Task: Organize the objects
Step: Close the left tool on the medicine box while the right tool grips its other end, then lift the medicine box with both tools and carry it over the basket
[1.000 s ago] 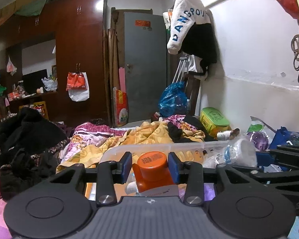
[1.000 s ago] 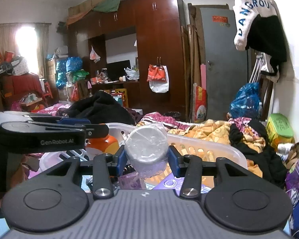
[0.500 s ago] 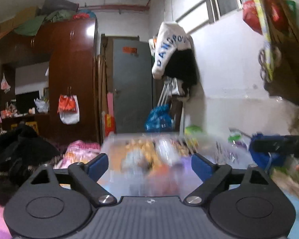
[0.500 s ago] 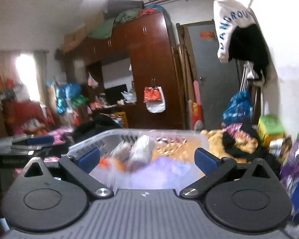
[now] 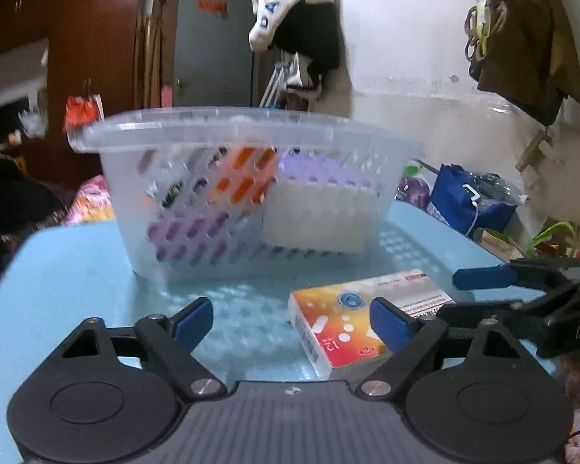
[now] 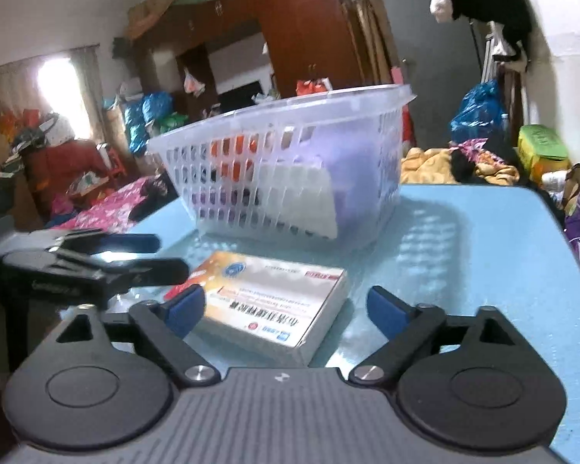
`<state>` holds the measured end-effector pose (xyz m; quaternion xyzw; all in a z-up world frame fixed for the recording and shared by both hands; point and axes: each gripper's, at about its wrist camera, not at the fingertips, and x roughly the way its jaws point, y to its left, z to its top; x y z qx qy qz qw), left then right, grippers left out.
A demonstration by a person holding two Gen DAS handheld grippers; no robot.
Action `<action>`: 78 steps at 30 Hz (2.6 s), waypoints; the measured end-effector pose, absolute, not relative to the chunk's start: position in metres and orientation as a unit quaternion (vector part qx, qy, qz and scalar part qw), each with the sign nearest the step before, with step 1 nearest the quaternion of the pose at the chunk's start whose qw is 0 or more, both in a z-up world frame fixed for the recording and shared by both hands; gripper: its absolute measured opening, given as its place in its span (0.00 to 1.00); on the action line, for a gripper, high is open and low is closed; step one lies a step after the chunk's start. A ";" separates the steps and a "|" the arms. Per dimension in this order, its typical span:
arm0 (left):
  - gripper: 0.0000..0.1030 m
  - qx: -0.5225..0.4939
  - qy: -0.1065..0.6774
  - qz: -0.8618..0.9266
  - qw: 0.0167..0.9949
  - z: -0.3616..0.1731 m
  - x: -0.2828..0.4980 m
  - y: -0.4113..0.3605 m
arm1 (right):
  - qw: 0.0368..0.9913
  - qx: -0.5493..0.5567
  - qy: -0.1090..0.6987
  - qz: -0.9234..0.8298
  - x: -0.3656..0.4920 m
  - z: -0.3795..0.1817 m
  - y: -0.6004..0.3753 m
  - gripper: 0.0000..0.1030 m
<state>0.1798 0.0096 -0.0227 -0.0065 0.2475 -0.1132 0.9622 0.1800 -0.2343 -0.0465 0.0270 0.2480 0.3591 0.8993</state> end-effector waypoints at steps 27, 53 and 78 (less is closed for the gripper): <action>0.71 0.083 0.300 -0.235 0.921 -0.035 0.184 -0.015 | 0.876 -0.071 0.263 0.398 0.177 -0.057 -0.233 0.61; 0.60 0.111 0.121 -0.204 0.965 0.020 0.117 -0.015 | 0.915 -0.125 0.109 0.368 0.129 -0.001 -0.228 0.53; 0.59 0.101 0.114 -0.164 0.975 0.108 0.236 -0.003 | 0.922 -0.118 0.138 0.342 0.251 0.071 -0.191 0.51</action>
